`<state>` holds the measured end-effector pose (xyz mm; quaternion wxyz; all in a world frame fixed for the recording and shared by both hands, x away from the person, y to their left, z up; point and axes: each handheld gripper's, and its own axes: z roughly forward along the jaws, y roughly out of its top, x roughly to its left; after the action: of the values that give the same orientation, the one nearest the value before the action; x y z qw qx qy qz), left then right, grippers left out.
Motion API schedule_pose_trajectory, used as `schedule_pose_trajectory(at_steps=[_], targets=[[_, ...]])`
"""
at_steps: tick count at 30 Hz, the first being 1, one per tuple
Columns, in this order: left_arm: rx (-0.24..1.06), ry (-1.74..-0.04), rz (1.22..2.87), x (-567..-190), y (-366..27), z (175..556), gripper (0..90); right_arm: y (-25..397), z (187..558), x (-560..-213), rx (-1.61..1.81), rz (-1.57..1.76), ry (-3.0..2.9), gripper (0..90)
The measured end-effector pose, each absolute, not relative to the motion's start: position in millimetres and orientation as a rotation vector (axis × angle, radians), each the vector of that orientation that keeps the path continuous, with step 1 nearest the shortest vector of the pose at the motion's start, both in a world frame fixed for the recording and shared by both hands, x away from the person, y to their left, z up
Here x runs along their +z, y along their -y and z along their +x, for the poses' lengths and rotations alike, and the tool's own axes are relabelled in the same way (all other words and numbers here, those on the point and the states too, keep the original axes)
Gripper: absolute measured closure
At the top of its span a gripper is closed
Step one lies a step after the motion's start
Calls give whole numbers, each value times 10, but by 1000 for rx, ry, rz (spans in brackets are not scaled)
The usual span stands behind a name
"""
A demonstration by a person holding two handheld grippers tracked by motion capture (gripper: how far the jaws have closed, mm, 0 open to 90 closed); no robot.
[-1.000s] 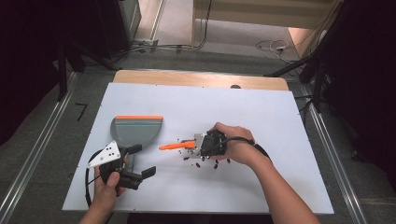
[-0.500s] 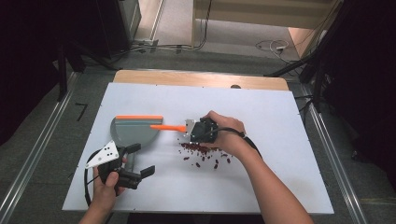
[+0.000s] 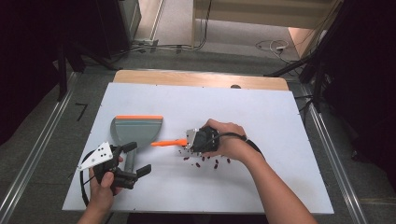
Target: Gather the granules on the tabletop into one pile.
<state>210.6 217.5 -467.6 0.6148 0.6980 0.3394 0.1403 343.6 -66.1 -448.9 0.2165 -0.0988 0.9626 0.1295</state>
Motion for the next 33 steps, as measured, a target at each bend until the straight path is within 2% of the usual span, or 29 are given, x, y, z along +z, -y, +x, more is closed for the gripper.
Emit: schedule_pose_trajectory(at_steps=[7, 13, 18, 23, 33], targets=[[329, -782, 1614, -4682, -2167, 2108, 2, 697, 3424, -4224, 466, -94, -2619, 685], [333, -794, 1599, -4683, -2197, 2112, 2, 626, 3281, -3999, 583, 323, -2824, 685], [338, -793, 1601, -4677, -2201, 2107, 2, 483, 3204, -4119, 623, 504, -2929, 686], [336, -795, 1601, -4682, -2201, 2107, 2, 419, 3299, -4252, 733, 718, -3091, 685], [337, -797, 1610, -4687, -2198, 2112, 2, 563, 3732, -4549, 707, 1105, -3112, 681]])
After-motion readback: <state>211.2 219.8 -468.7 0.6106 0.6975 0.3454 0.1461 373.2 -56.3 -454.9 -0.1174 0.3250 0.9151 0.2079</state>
